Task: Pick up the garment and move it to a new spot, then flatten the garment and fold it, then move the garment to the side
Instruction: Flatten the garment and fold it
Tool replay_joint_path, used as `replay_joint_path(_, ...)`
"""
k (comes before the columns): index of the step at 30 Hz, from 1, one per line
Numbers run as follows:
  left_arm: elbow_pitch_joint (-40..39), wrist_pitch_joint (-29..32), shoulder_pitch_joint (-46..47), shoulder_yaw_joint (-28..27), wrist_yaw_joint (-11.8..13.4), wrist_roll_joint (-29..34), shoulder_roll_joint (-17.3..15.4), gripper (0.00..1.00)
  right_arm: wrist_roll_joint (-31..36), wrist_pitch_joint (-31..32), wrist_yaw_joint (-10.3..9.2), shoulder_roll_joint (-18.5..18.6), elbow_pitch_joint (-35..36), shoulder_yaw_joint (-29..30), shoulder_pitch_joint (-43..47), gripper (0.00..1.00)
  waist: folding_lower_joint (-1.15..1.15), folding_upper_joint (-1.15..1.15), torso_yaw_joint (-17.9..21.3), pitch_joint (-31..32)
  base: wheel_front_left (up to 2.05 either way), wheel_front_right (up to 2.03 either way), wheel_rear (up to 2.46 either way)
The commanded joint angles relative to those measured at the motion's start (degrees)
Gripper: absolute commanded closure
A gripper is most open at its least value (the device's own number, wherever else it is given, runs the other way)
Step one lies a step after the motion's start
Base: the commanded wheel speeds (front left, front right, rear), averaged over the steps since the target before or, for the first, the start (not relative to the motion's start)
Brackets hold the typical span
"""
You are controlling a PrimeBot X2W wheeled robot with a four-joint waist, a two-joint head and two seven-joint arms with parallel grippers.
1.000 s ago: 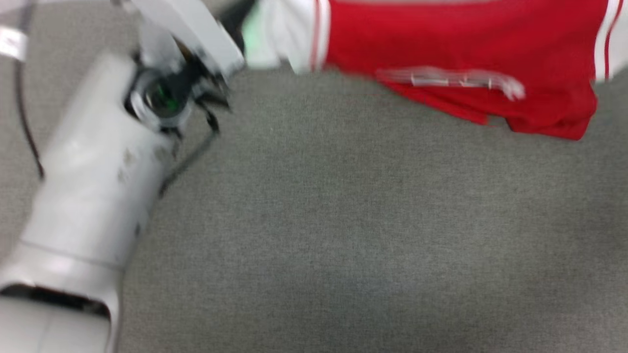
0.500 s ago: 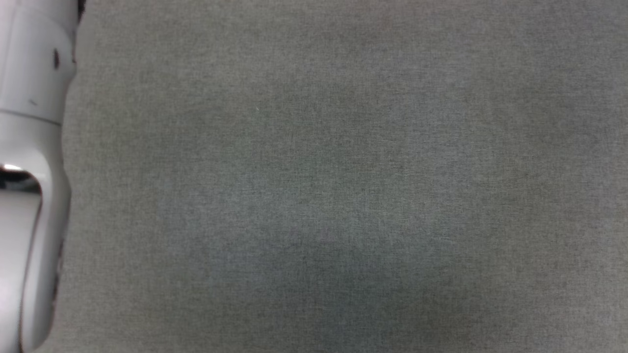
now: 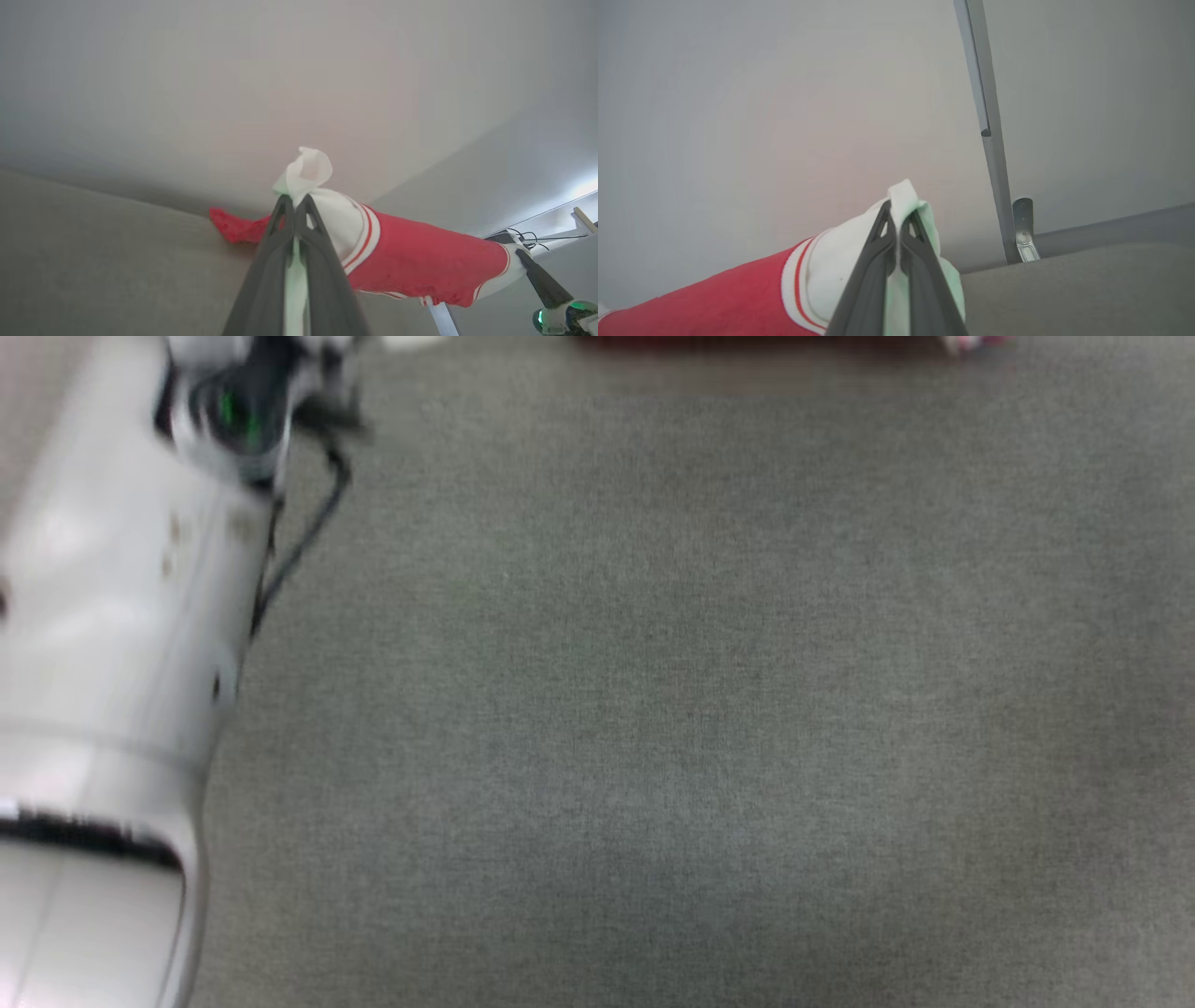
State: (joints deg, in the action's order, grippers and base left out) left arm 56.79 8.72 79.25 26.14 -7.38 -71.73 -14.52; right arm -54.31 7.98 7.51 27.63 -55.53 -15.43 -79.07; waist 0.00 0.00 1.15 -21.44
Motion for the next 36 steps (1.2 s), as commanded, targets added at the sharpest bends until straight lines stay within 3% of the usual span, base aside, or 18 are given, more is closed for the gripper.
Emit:
replay_joint_path(1, -2.5, 1.7, -3.9, 0.0, -0.1, -1.7, -1.3, 1.00, -2.0, 1.5, -0.05, 1.6, 2.7, -0.8, 4.1, 1.00, 0.00, 0.00, -0.2, 2.7, 0.00, 0.00, 0.00)
replay_joint_path(5, -9.5, 6.2, -14.3, -0.1, -0.1, -5.8, -4.0, 1.00, -6.0, 5.3, -0.05, 5.0, 9.4, -1.9, 14.4, 1.00, 0.00, 0.00, -0.3, 5.7, 0.00, 0.00, 0.00)
replay_joint_path(10, -17.1, 6.8, -24.1, -0.6, -0.1, -7.8, -6.8, 1.00, -9.2, 7.8, -0.05, 7.8, 15.4, -1.9, 24.6, 1.00, 0.00, 0.00, -0.4, 8.3, 0.00, 0.00, 0.00)
replay_joint_path(13, -23.4, 7.1, -31.9, -1.0, 1.2, -9.2, -8.9, 1.00, -11.3, 8.7, -0.05, 10.0, 20.0, -1.0, 32.7, 1.00, 0.00, 0.00, -0.4, 10.1, 0.00, 0.00, 0.00)
replay_joint_path(21, -47.0, 6.3, -52.5, -3.8, 10.1, -12.8, -15.8, 1.00, -13.1, 10.6, -0.05, 12.9, 32.7, 4.5, 51.4, 1.00, 0.00, 0.00, 1.0, 12.3, 0.00, 0.00, 0.00)
replay_joint_path(27, -62.6, 4.1, -65.2, -6.8, 16.4, -14.3, -20.0, 1.00, -11.8, 14.1, -0.06, 12.9, 40.3, 11.1, 61.3, 1.00, 0.00, 0.00, 1.6, 12.2, 0.00, 0.00, 0.00)
replay_joint_path(31, -67.5, 3.1, -69.6, -7.7, 19.0, -14.2, -21.3, 1.00, -9.2, 17.5, -0.06, 11.1, 44.2, 15.1, 65.5, 1.00, 0.00, 0.00, 1.5, 11.7, 0.00, 0.00, 0.00)
replay_joint_path(36, -66.5, 2.1, -70.0, -4.8, 20.8, -9.2, -22.4, 1.00, -2.1, 21.5, -0.06, 7.7, 46.3, 17.9, 67.3, 1.00, 0.00, 0.00, 1.1, 10.5, 0.00, 0.00, 0.00)
